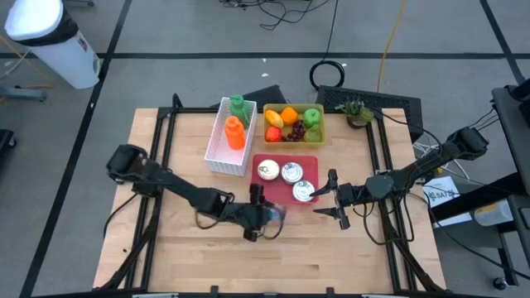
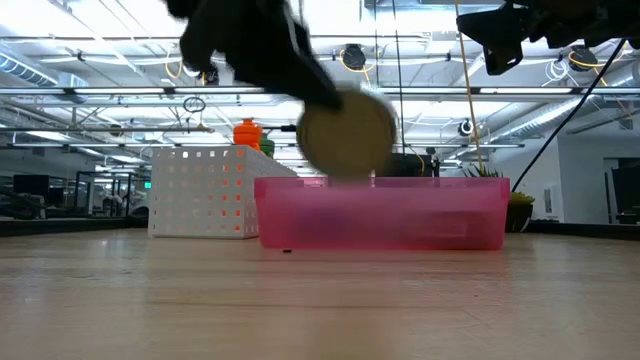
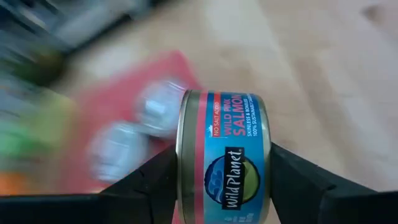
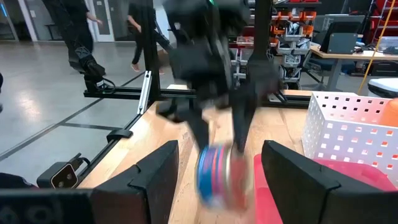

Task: Pick & Place Food Item
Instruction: Put the blue and pink tuna can into the red bin

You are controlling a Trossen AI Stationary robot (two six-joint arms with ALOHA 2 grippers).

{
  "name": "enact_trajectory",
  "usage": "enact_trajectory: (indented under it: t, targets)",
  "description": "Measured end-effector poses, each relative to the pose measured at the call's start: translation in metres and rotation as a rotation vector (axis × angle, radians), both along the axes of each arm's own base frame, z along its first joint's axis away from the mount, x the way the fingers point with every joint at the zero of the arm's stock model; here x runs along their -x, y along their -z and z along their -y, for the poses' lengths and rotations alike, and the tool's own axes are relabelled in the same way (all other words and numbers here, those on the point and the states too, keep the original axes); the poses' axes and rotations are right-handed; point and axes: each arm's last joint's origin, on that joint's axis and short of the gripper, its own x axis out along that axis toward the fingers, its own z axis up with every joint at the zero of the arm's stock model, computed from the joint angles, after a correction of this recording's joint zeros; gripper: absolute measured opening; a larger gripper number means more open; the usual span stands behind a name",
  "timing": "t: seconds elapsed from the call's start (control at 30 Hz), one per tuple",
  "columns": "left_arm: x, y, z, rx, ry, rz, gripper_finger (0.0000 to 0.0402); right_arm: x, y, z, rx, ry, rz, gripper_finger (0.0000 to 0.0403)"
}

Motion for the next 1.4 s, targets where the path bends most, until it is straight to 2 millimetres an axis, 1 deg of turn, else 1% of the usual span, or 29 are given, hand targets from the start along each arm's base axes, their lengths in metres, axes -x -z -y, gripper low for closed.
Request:
enact_trajectory:
  t: [0.07,0.13,0.2,0.27,0.33,0.4,0.47,0.53,0.73,0.83,0.97,1.07,1.13,1.2,1.3,1.4]
  targets:
    - [0.007,-0.019,0.003,-0.176,-0.024,0.042,0.0210,0.000,0.000,0.000,0.001,0.000,-0.002,0.0215]
    - [0.012,-0.030,0.000,-0.383,-0.084,0.055,0.0210,0.000,0.000,0.000,0.001,0.000,-0.003,0.0215]
    - [0.013,-0.033,-0.010,-0.559,-0.148,0.011,0.0210,0.000,0.000,0.000,0.001,0.000,-0.003,0.0215]
    - [0.011,-0.031,-0.022,-0.618,-0.153,-0.036,0.0210,0.000,0.000,0.000,0.002,0.002,-0.003,0.0215]
    - [0.004,-0.024,-0.036,-0.590,-0.130,-0.075,0.0210,-0.001,0.000,0.001,0.001,0.007,-0.003,0.0215]
    - [-0.003,-0.013,-0.051,-0.561,-0.135,-0.108,0.0210,-0.001,0.000,0.002,0.002,0.013,-0.004,0.0215]
    - [-0.006,-0.002,-0.064,-0.581,-0.170,-0.161,0.0210,-0.001,0.000,0.002,0.002,0.013,-0.004,0.0215]
    - [-0.010,0.003,-0.076,-0.595,-0.205,-0.181,0.0210,-0.001,0.001,0.002,0.004,0.013,-0.011,0.0215]
    - [-0.018,0.016,-0.099,-0.569,-0.242,-0.208,0.0210,-0.001,0.001,0.002,0.006,0.013,-0.012,0.0215]
    - [-0.020,0.016,-0.105,-0.525,-0.240,-0.196,0.0210,-0.001,0.002,0.002,0.008,0.013,-0.017,0.0215]
    - [-0.021,0.018,-0.109,-0.460,-0.245,-0.182,0.0213,-0.001,0.002,0.002,0.010,0.012,-0.016,0.0215]
    - [-0.021,0.019,-0.109,-0.428,-0.245,-0.179,0.0238,-0.001,0.002,0.002,0.011,0.012,-0.016,0.0215]
    - [-0.020,0.021,-0.108,-0.390,-0.201,-0.203,0.0259,-0.001,0.002,0.002,0.011,0.012,-0.016,0.0215]
    - [-0.019,0.024,-0.107,-0.322,-0.188,-0.204,0.0276,-0.001,0.002,0.002,0.011,0.012,-0.016,0.0215]
    - [-0.019,0.025,-0.107,-0.212,-0.210,-0.192,0.0293,-0.001,0.002,0.002,0.011,0.012,-0.016,0.0215]
    - [-0.019,0.026,-0.107,-0.143,-0.230,-0.181,0.0304,-0.001,0.002,0.002,0.011,0.012,-0.016,0.0215]
